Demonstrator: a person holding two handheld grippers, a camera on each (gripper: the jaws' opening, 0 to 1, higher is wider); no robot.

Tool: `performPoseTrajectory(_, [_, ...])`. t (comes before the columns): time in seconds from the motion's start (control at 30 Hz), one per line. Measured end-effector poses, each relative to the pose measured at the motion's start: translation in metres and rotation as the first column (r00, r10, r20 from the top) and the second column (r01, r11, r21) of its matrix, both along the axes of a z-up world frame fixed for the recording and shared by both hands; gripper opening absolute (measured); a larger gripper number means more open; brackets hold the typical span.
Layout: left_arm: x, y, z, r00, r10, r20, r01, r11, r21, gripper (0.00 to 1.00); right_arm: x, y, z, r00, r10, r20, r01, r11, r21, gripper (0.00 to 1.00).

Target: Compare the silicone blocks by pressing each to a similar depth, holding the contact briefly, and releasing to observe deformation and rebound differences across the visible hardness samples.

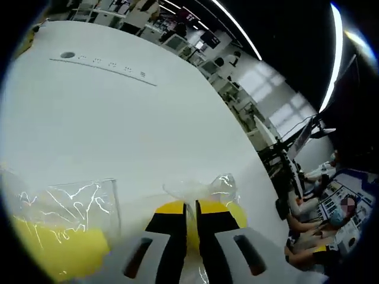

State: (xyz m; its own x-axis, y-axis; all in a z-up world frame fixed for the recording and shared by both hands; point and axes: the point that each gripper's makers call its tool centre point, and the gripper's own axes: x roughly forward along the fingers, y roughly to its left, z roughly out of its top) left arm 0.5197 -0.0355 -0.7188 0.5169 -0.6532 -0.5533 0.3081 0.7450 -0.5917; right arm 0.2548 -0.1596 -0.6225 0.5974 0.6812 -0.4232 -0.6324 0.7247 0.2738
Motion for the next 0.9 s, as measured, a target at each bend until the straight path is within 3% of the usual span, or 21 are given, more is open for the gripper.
performPoseTrajectory(0.27, [-0.002, 0.008, 0.009, 1.000, -0.005, 0.019, 0.005, 1.000, 0.009, 0.09, 0.000, 0.004, 0.000, 1.000, 0.018, -0.003, -0.018, 1.000, -0.013, 0.69])
performPoseTrajectory(0.47, [-0.004, 0.014, 0.023, 0.998, 0.004, 0.056, -0.003, 1.000, -0.005, 0.11, 0.004, 0.009, 0.007, 0.999, 0.044, 0.029, -0.043, 0.999, -0.017, 0.68])
performPoseTrajectory(0.57, [-0.002, 0.014, 0.036, 0.995, -0.004, 0.102, 0.004, 1.000, -0.002, 0.17, 0.009, 0.004, -0.001, 0.998, 0.051, 0.029, -0.048, 0.995, -0.089, 0.66])
performPoseTrajectory(0.7, [-0.009, 0.021, 0.063, 0.981, -0.033, 0.192, 0.037, 0.999, -0.019, 0.25, 0.016, 0.003, -0.002, 0.999, 0.038, 0.038, -0.034, 0.995, -0.097, 0.65])
performPoseTrajectory(0.9, [-0.038, 0.047, 0.102, 0.962, -0.009, 0.272, 0.027, 0.998, -0.063, 0.31, 0.028, 0.007, -0.005, 0.998, 0.034, 0.051, -0.028, 0.993, -0.115, 0.63])
